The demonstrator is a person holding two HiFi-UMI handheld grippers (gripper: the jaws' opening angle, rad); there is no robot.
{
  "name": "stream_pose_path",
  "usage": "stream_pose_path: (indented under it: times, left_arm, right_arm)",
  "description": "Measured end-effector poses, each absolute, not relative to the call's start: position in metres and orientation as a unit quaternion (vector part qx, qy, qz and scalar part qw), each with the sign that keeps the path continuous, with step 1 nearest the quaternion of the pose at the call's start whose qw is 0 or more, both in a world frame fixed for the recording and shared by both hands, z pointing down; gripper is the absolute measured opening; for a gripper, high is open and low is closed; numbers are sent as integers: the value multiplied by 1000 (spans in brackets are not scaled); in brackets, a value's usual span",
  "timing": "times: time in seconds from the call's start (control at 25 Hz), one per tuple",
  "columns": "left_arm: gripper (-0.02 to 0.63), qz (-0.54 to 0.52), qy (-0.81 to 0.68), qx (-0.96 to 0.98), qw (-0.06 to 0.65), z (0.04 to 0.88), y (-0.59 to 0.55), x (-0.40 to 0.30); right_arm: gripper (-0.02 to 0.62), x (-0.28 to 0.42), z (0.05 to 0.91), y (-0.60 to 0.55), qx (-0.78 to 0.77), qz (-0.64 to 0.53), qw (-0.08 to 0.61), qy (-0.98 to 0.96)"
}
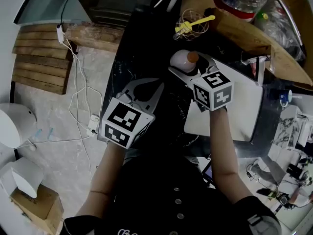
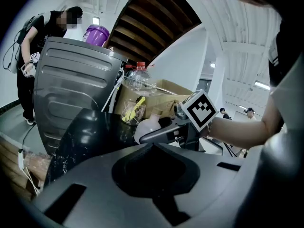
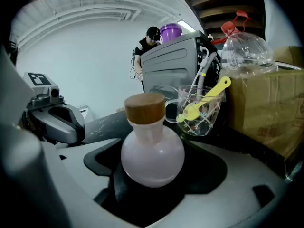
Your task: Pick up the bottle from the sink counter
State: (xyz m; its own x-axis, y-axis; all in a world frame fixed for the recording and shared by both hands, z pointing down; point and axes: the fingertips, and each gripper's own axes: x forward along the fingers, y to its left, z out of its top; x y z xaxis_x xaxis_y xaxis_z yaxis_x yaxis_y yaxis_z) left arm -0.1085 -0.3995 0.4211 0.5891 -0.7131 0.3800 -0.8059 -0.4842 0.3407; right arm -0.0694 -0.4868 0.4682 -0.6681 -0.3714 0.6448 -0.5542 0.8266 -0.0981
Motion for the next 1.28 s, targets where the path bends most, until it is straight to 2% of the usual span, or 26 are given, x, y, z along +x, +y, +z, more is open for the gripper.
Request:
stream_pose_path:
  times: [0.36, 1.28]
  left_arm:
    - [17, 82, -447, 853, 255, 424, -402, -115]
    - [17, 83, -455, 852, 247, 418, -397, -121]
  right_arm:
    - [394, -75, 485, -490, 239, 137, 365, -889]
    - [410, -77, 485, -495, 256, 135, 343, -894]
